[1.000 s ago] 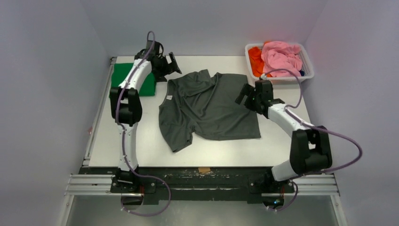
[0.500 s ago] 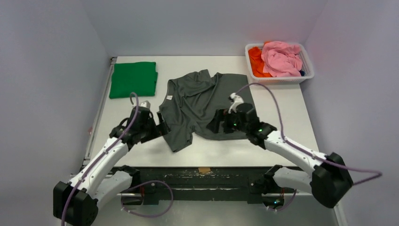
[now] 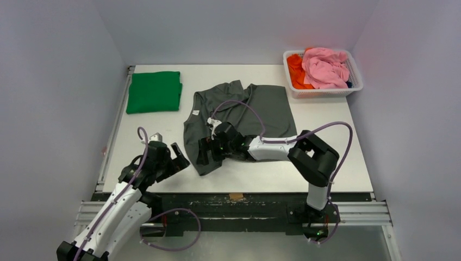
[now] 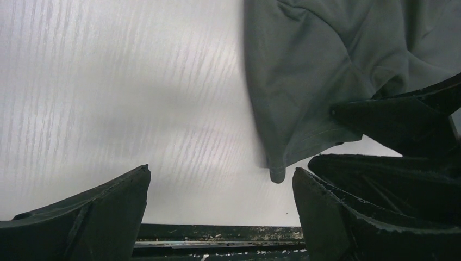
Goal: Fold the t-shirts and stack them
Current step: Flatten out the tshirt
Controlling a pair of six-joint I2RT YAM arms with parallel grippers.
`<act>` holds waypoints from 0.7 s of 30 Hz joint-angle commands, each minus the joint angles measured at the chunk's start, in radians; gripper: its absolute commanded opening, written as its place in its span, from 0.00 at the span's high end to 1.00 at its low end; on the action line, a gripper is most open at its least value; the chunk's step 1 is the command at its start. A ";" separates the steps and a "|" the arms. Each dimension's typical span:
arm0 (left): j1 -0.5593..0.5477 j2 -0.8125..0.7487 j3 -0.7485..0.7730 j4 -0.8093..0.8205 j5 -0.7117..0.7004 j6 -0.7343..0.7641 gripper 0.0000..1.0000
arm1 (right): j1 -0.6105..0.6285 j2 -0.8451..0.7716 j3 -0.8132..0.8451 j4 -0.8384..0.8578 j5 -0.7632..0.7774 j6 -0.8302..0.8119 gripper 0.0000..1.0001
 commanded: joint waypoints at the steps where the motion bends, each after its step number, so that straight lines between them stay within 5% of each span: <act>1: -0.002 0.014 -0.002 -0.009 -0.003 -0.007 0.00 | -0.015 -0.021 -0.036 -0.090 0.143 -0.007 0.09; 7: -0.002 0.038 0.010 0.011 0.044 0.031 0.00 | -0.066 -0.143 -0.224 -0.121 0.286 0.045 0.08; 14: -0.022 0.086 -0.033 0.118 0.207 0.041 0.04 | -0.079 -0.188 -0.263 -0.040 0.127 0.022 0.08; 21: -0.270 0.136 -0.053 0.241 0.124 -0.044 0.09 | -0.099 -0.462 -0.248 -0.110 0.219 0.063 0.03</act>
